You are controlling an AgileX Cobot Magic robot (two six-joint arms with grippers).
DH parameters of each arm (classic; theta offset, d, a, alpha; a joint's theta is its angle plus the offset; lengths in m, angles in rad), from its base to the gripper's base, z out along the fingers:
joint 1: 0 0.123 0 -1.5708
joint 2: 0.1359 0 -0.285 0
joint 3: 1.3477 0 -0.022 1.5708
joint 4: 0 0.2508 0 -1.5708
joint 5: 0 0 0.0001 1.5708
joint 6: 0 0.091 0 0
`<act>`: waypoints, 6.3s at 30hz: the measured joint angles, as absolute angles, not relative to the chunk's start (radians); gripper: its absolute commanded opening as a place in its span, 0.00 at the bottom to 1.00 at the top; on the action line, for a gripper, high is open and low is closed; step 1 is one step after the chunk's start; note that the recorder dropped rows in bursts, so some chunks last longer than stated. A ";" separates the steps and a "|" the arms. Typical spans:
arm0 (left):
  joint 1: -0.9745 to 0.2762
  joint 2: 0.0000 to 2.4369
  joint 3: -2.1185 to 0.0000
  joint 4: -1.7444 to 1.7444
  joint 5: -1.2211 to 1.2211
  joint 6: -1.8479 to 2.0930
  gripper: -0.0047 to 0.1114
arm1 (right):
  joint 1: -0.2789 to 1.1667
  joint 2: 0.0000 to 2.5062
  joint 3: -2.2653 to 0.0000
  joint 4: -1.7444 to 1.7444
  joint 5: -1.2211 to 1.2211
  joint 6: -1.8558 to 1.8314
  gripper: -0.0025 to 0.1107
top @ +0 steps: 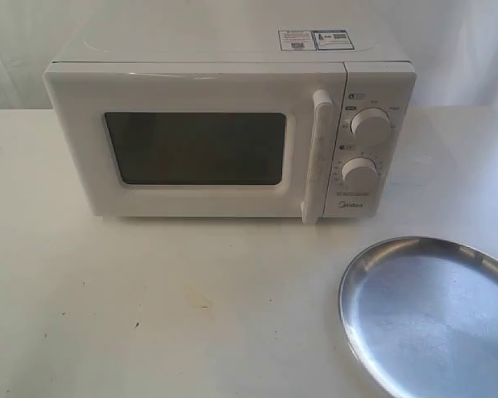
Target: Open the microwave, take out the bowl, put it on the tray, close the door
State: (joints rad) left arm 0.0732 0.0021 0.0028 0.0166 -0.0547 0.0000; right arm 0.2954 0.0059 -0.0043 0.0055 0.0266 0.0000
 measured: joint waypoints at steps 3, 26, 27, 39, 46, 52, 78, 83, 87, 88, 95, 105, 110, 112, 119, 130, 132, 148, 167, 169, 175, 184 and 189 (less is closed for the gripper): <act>0.073 0.002 0.003 0.017 -0.055 0.000 0.04 | 0.295 0.006 -0.004 0.005 0.027 0.000 0.02; 0.073 0.002 0.003 0.017 -0.055 0.000 0.04 | 0.295 0.006 -0.004 0.000 -0.108 0.132 0.02; 0.073 0.002 0.003 0.017 -0.055 0.000 0.04 | 0.295 0.006 -0.004 0.000 -0.119 0.151 0.02; 0.073 0.002 0.003 0.017 -0.055 0.000 0.04 | 0.295 0.005 -0.004 0.000 -0.369 0.421 0.02; 0.073 0.002 0.003 0.017 -0.055 0.000 0.04 | 0.295 0.004 -0.029 -0.171 -0.551 0.662 0.02; 0.073 0.002 0.003 0.017 -0.055 0.000 0.04 | 0.295 0.116 -0.247 -0.615 -0.585 0.888 0.02; 0.073 0.002 0.003 0.017 -0.055 0.000 0.04 | 0.261 1.359 -0.495 -1.127 -0.852 0.762 0.02; 0.073 0.002 0.003 0.017 -0.055 0.000 0.04 | 0.238 1.459 -0.495 -1.023 -0.849 0.484 0.02; 0.073 0.002 0.003 0.017 -0.055 0.000 0.04 | 0.238 1.526 -0.495 -0.905 -0.908 0.307 0.19; 0.073 0.002 0.003 0.017 -0.055 0.000 0.04 | 0.238 1.550 -0.498 -0.882 -0.949 0.269 0.24; 0.073 0.002 0.003 0.017 -0.055 0.000 0.04 | 0.238 1.643 -0.585 -0.851 -1.005 0.237 0.45; 0.073 0.002 0.003 0.017 -0.055 0.000 0.04 | 0.238 1.757 -0.699 -0.977 -1.048 0.379 0.44; 0.073 0.002 0.003 0.017 -0.055 0.000 0.04 | 0.238 1.781 -0.745 -0.992 -1.050 0.425 0.44; 0.073 0.002 0.003 0.017 -0.055 0.000 0.04 | 0.238 1.791 -0.764 -1.012 -1.050 0.454 0.44; 0.073 0.002 0.003 0.017 -0.055 0.000 0.04 | 0.238 1.825 -0.781 -1.088 -1.050 0.505 0.21; 0.073 0.002 0.003 0.017 -0.055 0.000 0.04 | 0.231 1.829 -0.787 -1.105 -1.045 0.510 0.02; 0.073 0.002 0.003 0.017 -0.055 0.000 0.04 | 0.228 1.832 -0.794 -1.122 -1.054 0.510 0.02; 0.073 0.002 0.003 0.017 -0.055 0.000 0.04 | 0.207 1.832 -0.817 -1.243 -1.059 0.611 0.02; 0.073 0.002 0.003 0.017 -0.055 0.000 0.04 | 0.280 1.706 -0.767 -1.423 -0.995 0.641 0.02; 0.073 0.002 0.003 0.017 -0.055 0.000 0.04 | 0.330 1.694 -0.735 -1.583 -1.146 0.635 0.02; 0.073 0.002 0.003 0.017 -0.055 0.000 0.04 | 0.330 1.680 -0.739 -1.585 -1.117 0.695 0.02; 0.073 0.002 0.003 0.017 -0.055 0.000 0.04 | 0.357 1.502 -0.690 -1.668 -0.997 0.931 0.02; 0.073 0.002 0.003 0.017 -0.055 0.000 0.04 | 0.359 1.193 -0.559 -1.736 -1.025 1.147 0.02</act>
State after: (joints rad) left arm 0.0732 0.0021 0.0028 0.0166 -0.0547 0.0000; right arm 0.3586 1.1934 -0.5585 -1.7360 -1.0253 1.1471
